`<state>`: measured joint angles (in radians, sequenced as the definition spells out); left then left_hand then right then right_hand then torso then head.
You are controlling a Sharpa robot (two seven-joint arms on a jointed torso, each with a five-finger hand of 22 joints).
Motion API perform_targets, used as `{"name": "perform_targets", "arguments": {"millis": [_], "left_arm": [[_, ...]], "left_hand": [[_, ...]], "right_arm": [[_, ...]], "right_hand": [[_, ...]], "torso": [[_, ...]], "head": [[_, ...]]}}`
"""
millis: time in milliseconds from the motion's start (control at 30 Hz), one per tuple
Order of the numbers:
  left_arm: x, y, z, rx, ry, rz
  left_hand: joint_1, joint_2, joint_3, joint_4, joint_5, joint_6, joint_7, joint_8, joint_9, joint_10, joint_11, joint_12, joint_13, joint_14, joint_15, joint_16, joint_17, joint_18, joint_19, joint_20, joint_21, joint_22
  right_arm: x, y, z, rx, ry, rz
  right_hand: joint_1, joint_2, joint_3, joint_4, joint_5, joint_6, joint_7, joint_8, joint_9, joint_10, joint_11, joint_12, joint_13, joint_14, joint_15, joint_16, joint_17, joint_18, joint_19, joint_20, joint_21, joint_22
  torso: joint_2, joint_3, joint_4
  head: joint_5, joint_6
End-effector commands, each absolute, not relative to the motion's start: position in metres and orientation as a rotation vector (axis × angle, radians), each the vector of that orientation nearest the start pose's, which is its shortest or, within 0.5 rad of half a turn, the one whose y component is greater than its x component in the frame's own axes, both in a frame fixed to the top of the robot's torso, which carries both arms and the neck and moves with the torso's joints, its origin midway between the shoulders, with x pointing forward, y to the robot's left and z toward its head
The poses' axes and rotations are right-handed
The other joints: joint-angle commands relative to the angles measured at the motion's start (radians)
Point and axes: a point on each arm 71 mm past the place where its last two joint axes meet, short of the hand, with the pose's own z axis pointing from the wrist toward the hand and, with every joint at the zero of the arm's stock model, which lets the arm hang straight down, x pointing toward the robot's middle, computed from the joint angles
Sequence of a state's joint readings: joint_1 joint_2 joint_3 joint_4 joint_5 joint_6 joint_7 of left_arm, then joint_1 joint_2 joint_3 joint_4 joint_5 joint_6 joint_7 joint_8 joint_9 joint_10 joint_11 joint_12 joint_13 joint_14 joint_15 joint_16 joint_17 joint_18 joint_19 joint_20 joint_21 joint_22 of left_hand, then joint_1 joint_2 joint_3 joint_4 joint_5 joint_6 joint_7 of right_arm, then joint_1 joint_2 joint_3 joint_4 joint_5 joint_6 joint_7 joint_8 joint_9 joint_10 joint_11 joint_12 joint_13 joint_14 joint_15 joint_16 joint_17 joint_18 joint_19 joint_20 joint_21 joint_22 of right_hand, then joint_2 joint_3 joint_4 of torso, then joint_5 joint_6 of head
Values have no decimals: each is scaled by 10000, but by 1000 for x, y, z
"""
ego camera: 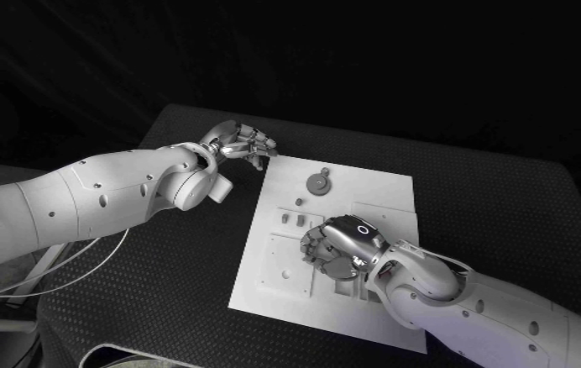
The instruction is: Assemble the parts on the task board
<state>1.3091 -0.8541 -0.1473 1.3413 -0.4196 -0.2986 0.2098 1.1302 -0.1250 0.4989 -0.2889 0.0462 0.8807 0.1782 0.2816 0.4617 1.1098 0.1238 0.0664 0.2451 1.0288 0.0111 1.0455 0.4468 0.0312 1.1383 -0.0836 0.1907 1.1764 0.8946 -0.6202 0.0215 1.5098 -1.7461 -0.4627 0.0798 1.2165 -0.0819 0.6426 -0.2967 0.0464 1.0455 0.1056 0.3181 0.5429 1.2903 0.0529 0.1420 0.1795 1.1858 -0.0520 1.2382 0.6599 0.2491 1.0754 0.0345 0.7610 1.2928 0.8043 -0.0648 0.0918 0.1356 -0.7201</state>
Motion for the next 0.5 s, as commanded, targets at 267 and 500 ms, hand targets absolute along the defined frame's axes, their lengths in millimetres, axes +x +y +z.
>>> {"name": "perform_targets", "arguments": {"millis": [267,500], "left_arm": [[523,267,-175,-7319,16109,-11299],[523,267,-175,-7318,16111,-11303]], "left_hand": [[-33,54,-73,9,43,-45,3,26,-16,-79,23,31,-17,66,34,-37,12,360,71,-6,-47,-11],[-30,56,-76,9,43,-45,3,27,-16,-80,23,32,-21,67,34,-39,14,360,73,-5,-51,-12]], "right_arm": [[404,-78,-277,-4544,15329,9805],[404,-77,-278,-4593,15345,9766]], "right_hand": [[38,32,-9,31,24,-5,28,45,12,76,15,14,19,-10,-50,18,19,127,34,-69,4,18],[38,33,-10,31,24,-6,28,44,13,77,15,8,20,-12,-50,17,21,127,33,-69,3,20]], "torso": [[-1,-4,1],[2,-1,-1]], "head": [[6,7],[18,-2]]}}
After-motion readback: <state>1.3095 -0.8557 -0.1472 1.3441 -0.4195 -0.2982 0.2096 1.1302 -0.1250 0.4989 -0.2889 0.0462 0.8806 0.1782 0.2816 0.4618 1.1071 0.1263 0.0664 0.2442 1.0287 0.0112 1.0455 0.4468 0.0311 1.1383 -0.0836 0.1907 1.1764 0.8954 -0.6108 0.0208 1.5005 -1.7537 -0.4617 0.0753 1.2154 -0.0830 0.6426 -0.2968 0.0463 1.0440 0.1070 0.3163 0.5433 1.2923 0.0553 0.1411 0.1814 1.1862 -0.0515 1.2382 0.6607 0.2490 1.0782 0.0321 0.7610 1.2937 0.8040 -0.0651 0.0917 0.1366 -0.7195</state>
